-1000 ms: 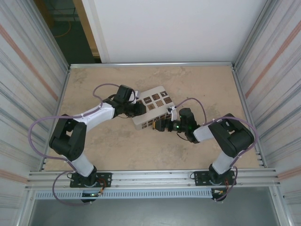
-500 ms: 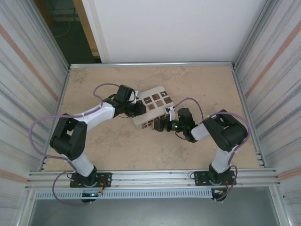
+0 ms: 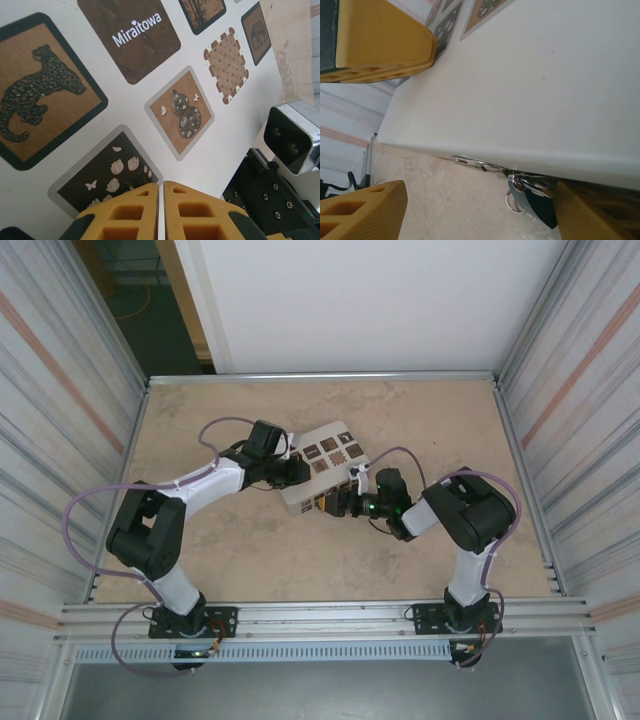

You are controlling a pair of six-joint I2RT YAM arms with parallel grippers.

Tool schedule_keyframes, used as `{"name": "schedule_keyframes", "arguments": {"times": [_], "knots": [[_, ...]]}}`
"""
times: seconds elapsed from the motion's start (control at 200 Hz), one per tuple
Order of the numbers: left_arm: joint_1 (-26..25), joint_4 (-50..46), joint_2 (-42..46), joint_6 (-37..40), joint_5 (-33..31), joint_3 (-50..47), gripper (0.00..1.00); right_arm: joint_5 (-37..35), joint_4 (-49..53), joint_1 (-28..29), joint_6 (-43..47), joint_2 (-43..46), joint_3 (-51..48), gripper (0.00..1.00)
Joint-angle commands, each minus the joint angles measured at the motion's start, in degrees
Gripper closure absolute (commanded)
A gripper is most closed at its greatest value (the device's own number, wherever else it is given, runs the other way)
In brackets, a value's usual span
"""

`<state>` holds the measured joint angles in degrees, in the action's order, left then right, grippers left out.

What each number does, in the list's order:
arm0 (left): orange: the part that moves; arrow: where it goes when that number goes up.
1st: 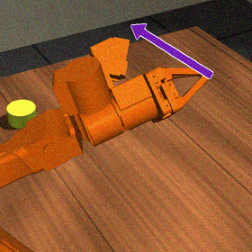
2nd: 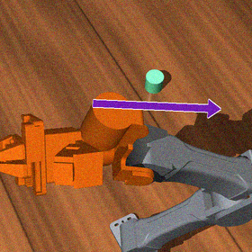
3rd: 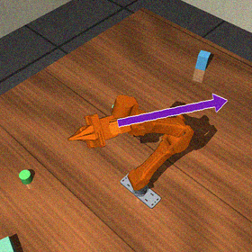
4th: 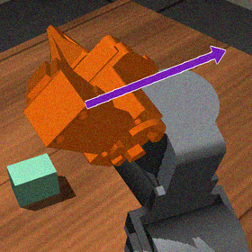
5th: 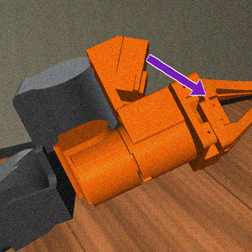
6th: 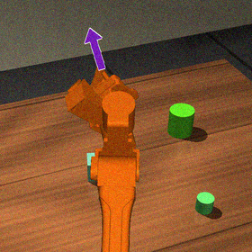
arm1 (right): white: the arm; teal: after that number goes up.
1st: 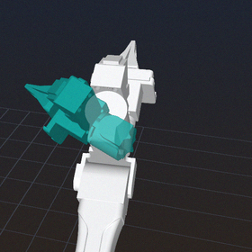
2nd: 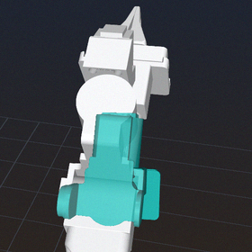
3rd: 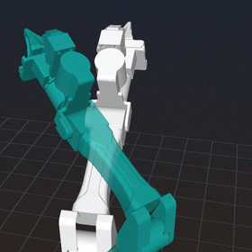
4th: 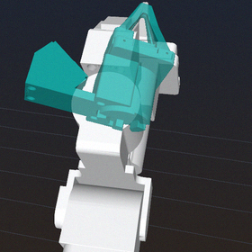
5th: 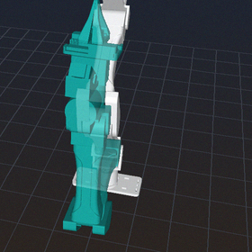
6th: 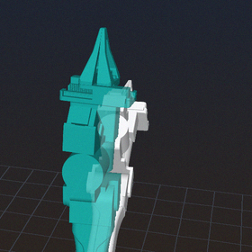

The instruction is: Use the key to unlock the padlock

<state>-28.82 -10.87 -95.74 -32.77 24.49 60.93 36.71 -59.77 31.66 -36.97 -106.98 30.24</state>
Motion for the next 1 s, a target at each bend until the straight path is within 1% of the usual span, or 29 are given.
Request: {"name": "schedule_keyframes", "arguments": {"times": [0.0, 0.23, 0.331, 0.511, 0.997], "knots": [[0.17, -0.47, -1.17, 0.34, 1.53, -1.07, 0.89, 2.41, -6.07, 0.73, -1.12, -0.88, 1.64, 0.26], [0.17, -0.46, -0.98, 0.34, 1.42, -1.40, 0.90, 3.09, -7.37, 0.68, -0.91, -1.03, 1.01, 0.31], [0.17, -0.47, -0.94, 0.25, 1.55, -1.40, 0.91, 3.62, -7.38, 0.51, -0.69, -1.17, 0.89, 0.37], [0.17, -0.55, -0.86, 0.34, 1.45, -1.34, 0.92, 3.77, -7.10, 0.15, -0.23, -1.03, 0.12, 0.45], [0.17, -1.06, -0.84, 0.46, 1.00, -1.25, 0.93, 2.18, 0.54, -0.03, 3.30, 1.23, -0.07, 0.62]]}}
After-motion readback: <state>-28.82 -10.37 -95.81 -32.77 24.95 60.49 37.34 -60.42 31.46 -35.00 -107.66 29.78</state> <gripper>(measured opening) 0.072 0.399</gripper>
